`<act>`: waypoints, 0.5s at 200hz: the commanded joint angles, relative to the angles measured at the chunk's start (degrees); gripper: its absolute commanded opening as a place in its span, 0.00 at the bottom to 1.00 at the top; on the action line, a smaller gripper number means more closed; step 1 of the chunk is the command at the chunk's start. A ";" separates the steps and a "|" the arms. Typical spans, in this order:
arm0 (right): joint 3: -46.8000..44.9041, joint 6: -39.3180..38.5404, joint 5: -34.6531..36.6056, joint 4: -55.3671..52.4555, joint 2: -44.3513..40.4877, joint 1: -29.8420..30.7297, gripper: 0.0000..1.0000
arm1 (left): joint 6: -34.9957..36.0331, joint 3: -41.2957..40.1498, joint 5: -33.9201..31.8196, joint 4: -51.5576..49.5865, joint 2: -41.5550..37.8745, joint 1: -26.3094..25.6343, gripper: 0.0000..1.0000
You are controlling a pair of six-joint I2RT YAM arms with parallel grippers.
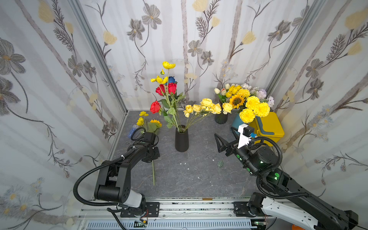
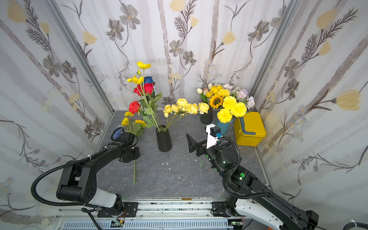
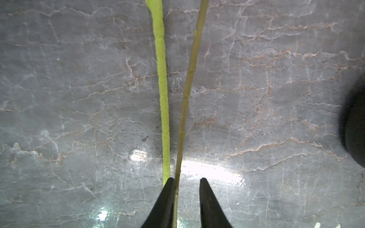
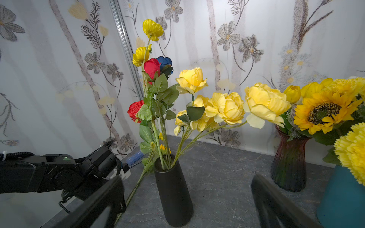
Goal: Pick out yellow flowers from the vase
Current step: Place the flower at the center of the board.
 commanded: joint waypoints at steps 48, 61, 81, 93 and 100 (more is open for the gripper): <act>-3.29 7.75 -2.40 10.12 2.37 0.03 0.96 | 0.26 0.84 -2.68 -0.91 -10.36 0.03 0.56; -6.33 10.06 -1.54 13.21 3.69 0.04 0.93 | 0.01 0.70 -2.40 -0.12 -14.85 0.03 0.61; -9.59 13.39 -0.30 18.91 8.00 -0.06 0.88 | 0.65 0.25 -1.81 1.95 -22.14 0.03 0.65; -11.16 14.67 -0.52 22.15 11.07 -0.28 0.87 | 0.87 -1.16 -1.79 4.70 -27.15 0.01 1.00; -12.68 14.96 -0.57 25.57 12.85 -0.27 0.87 | 0.78 -1.99 -1.94 6.20 -30.29 0.03 1.00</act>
